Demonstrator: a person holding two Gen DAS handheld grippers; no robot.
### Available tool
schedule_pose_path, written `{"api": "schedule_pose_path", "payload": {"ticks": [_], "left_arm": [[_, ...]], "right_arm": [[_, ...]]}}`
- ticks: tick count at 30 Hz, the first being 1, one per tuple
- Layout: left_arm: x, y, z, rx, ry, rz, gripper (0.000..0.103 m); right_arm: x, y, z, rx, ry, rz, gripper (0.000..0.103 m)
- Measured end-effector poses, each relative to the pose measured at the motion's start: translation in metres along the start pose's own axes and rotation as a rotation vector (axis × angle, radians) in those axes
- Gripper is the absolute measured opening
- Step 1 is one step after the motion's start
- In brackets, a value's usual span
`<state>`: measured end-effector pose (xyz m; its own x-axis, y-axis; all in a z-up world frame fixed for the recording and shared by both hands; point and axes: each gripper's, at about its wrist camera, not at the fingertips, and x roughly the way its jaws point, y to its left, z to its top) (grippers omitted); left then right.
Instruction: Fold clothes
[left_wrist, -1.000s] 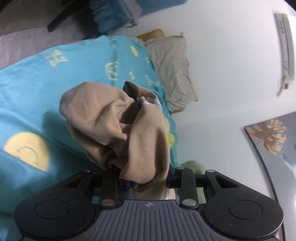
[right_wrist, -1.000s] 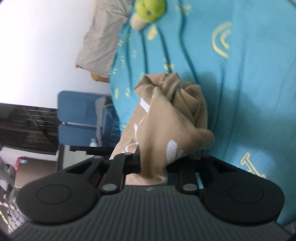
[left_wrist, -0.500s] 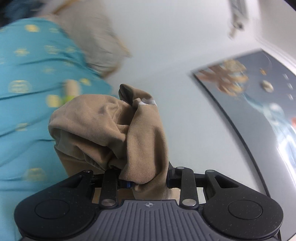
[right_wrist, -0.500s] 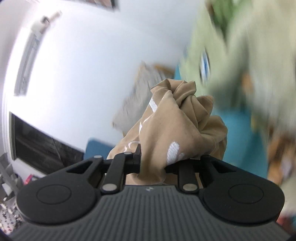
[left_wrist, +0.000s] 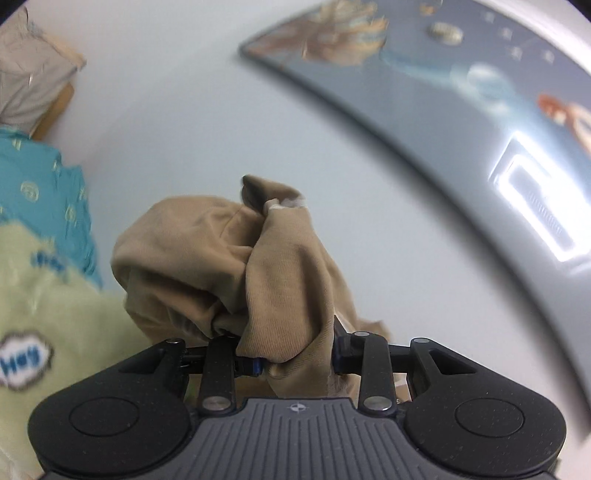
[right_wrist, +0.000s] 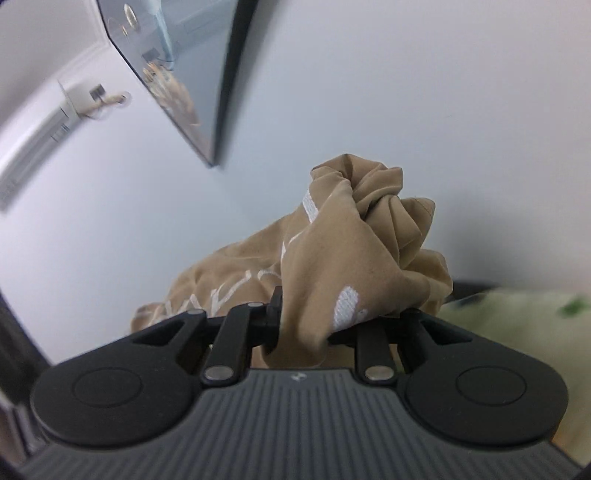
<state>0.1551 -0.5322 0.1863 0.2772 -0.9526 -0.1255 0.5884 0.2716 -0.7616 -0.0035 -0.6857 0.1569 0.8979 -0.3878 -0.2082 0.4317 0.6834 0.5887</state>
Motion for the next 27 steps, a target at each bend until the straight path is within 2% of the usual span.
{"api": "schedule_pose_path", "payload": {"ticks": [4, 7, 8, 11, 14, 15, 16, 17, 18, 20, 21, 23, 24, 26, 27], "left_arm": [[0.015, 0.035, -0.054, 0.045, 0.123, 0.075, 0.034], [0.012, 0.054, -0.088, 0.058, 0.194, 0.128, 0.037], [0.011, 0.055, -0.097, 0.099, 0.2, 0.148, 0.039], [0.01, 0.057, -0.108, 0.21, 0.207, 0.192, 0.054], [0.005, 0.054, -0.096, 0.236, 0.212, 0.27, 0.079], [0.005, 0.046, -0.093, 0.272, 0.213, 0.308, 0.09], [0.003, 0.04, -0.091, 0.316, 0.208, 0.335, 0.098], [-0.007, 0.033, -0.093, 0.358, 0.201, 0.346, 0.101], [-0.015, 0.023, -0.093, 0.393, 0.18, 0.353, 0.103], [-0.034, -0.001, -0.09, 0.449, 0.135, 0.356, 0.103], [-0.043, -0.012, -0.09, 0.472, 0.124, 0.361, 0.103], [-0.065, -0.038, -0.086, 0.523, 0.102, 0.381, 0.103], [-0.077, -0.052, -0.084, 0.551, 0.091, 0.393, 0.103], [-0.107, -0.071, -0.081, 0.609, 0.058, 0.397, 0.103], [-0.121, -0.083, -0.081, 0.63, 0.043, 0.395, 0.103]], "right_arm": [[0.003, -0.033, -0.056, -0.086, 0.072, -0.108, 0.022], [-0.001, -0.043, -0.095, -0.132, 0.124, -0.148, 0.022], [-0.003, -0.044, -0.105, -0.151, 0.126, -0.155, 0.022], [-0.003, -0.047, -0.116, -0.15, 0.131, -0.166, 0.023], [-0.002, -0.046, -0.108, -0.093, 0.151, -0.187, 0.027], [-0.003, -0.044, -0.102, -0.069, 0.164, -0.198, 0.031], [-0.004, -0.042, -0.097, -0.044, 0.176, -0.209, 0.034], [-0.007, -0.036, -0.091, -0.041, 0.187, -0.218, 0.036], [-0.015, -0.029, -0.087, -0.063, 0.182, -0.219, 0.043], [-0.033, -0.013, -0.08, -0.117, 0.164, -0.218, 0.049], [-0.042, -0.005, -0.076, -0.143, 0.155, -0.217, 0.055], [-0.072, 0.007, -0.068, -0.192, 0.1, -0.193, 0.078], [-0.087, 0.016, -0.065, -0.22, 0.06, -0.179, 0.093], [-0.109, 0.04, -0.058, -0.283, 0.001, -0.166, 0.096], [-0.121, 0.051, -0.056, -0.313, -0.02, -0.166, 0.103]]}}
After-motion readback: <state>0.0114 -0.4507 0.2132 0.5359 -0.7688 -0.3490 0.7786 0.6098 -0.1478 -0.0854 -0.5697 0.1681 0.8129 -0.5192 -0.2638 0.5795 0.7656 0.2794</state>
